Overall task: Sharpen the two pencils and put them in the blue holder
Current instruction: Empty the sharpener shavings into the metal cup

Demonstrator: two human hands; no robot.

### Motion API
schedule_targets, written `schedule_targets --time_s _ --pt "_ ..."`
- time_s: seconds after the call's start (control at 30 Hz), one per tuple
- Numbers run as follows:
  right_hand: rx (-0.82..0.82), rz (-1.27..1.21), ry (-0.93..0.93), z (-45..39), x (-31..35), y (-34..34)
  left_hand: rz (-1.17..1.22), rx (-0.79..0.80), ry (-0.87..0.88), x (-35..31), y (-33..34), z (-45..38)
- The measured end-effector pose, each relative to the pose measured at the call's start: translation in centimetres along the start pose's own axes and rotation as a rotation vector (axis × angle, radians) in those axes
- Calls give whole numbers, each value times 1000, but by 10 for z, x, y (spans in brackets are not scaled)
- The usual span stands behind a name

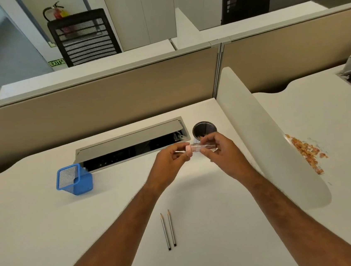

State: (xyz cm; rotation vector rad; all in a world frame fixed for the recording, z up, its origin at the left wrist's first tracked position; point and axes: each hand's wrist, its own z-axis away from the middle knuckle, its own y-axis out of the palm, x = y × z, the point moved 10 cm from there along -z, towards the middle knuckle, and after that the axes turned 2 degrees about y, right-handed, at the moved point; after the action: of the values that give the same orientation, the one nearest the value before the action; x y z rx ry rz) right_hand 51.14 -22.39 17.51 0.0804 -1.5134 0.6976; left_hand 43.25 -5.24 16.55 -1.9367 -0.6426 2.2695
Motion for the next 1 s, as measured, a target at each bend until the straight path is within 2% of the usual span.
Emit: schedule_targets --time_s 0.33,0.63,0.9,1.0 --pt "107 -17 -17 56 13 37 -17 -24 -24 13 -17 65" --pt "172 -108 7 106 18 73 191 -45 -66 33 -37 132" --pt "211 -164 20 140 9 107 175 23 -81 56 -41 168" --pt "205 -94 36 152 -4 113 116 28 -90 69 -39 177"
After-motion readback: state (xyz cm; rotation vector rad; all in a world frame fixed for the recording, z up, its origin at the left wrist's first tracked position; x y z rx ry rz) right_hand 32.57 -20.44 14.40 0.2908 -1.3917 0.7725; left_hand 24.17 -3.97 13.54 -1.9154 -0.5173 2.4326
